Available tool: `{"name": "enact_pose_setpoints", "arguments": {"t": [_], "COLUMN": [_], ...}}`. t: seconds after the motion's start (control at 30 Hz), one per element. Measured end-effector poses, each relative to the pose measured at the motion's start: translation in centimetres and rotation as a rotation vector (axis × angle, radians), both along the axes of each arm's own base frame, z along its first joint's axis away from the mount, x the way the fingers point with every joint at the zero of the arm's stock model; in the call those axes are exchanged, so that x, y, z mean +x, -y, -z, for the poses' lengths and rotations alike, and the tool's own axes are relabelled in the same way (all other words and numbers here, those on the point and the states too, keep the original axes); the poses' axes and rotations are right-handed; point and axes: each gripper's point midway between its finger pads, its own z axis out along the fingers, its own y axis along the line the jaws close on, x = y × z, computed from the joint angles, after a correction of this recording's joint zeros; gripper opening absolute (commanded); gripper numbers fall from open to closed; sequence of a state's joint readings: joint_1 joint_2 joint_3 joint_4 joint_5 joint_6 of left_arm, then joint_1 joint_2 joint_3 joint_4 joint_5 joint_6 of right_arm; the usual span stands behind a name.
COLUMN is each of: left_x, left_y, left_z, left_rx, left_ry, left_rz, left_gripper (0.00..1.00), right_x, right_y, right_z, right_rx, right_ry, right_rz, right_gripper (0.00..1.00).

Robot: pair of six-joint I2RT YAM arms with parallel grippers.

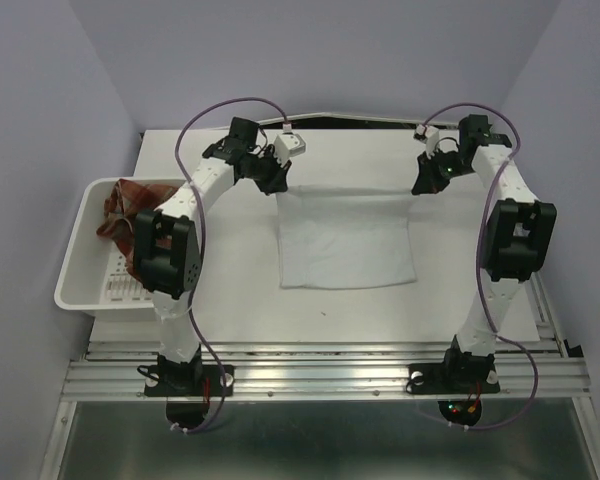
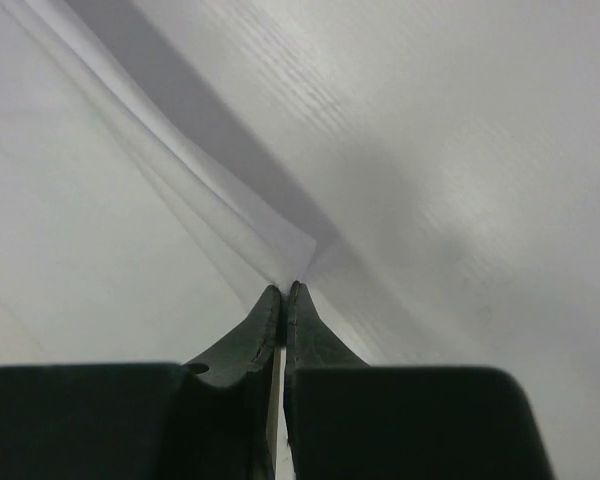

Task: Fold and stack the skirts
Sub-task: Fold the skirt

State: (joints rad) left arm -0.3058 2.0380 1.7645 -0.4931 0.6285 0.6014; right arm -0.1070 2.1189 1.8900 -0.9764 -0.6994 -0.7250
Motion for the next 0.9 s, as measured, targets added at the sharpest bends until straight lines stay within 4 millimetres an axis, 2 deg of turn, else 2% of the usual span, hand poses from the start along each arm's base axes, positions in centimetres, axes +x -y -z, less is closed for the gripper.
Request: {"name": "enact_pose_setpoints", "arguments": {"t": [0.07, 0.1, 0.13, 0.23, 0.3, 0.4, 0.47, 0.63, 0.8, 0.9], "left_x": [-1.9, -2.7, -3.8, -6.9, -9.3, -12.3, -14.4, -18.9, -21.7, -21.6], "left_y": [-0.4, -0.6, -0.8, -1.3, -1.6, -1.9, -2.0, -1.7, -1.0, -0.7], "left_z": [-1.4, -1.8, -2.0, -1.3, -0.2, 1.7, 3.0, 5.5, 8.2, 9.1], "left_rx": [0.004, 0.006, 0.013, 0.038, 0.060, 0.092, 0.113, 0.159, 0.212, 0.223], "left_ry": [0.041, 0.055, 0.063, 0.074, 0.062, 0.036, 0.020, 0.006, -0.030, -0.049], "left_rz": [0.020, 0.027, 0.039, 0.074, 0.098, 0.132, 0.157, 0.226, 0.278, 0.265], "left_gripper": [0.00, 0.00, 0.00, 0.00, 0.00, 0.00, 0.00, 0.00, 0.00, 0.03], "right_x": [-1.8, -2.2, -3.5, -6.1, -7.8, -10.8, -13.2, -17.2, -18.9, -19.5], "right_y": [-0.4, -0.5, -0.8, -1.2, -1.5, -1.9, -2.0, -2.0, -1.7, -1.6], "right_z": [-1.5, -1.7, -2.2, -2.7, -2.3, -1.0, 0.6, 4.1, 6.8, 7.9], "right_rx": [-0.010, -0.014, -0.017, -0.029, -0.041, -0.058, -0.075, -0.108, -0.139, -0.158], "right_ry": [0.035, 0.042, 0.046, 0.058, 0.064, 0.041, 0.010, -0.056, -0.090, -0.102], "right_rz": [-0.030, -0.038, -0.050, -0.086, -0.111, -0.142, -0.162, -0.189, -0.197, -0.199], "right_gripper": [0.01, 0.01, 0.01, 0.01, 0.01, 0.01, 0.01, 0.01, 0.01, 0.01]}}
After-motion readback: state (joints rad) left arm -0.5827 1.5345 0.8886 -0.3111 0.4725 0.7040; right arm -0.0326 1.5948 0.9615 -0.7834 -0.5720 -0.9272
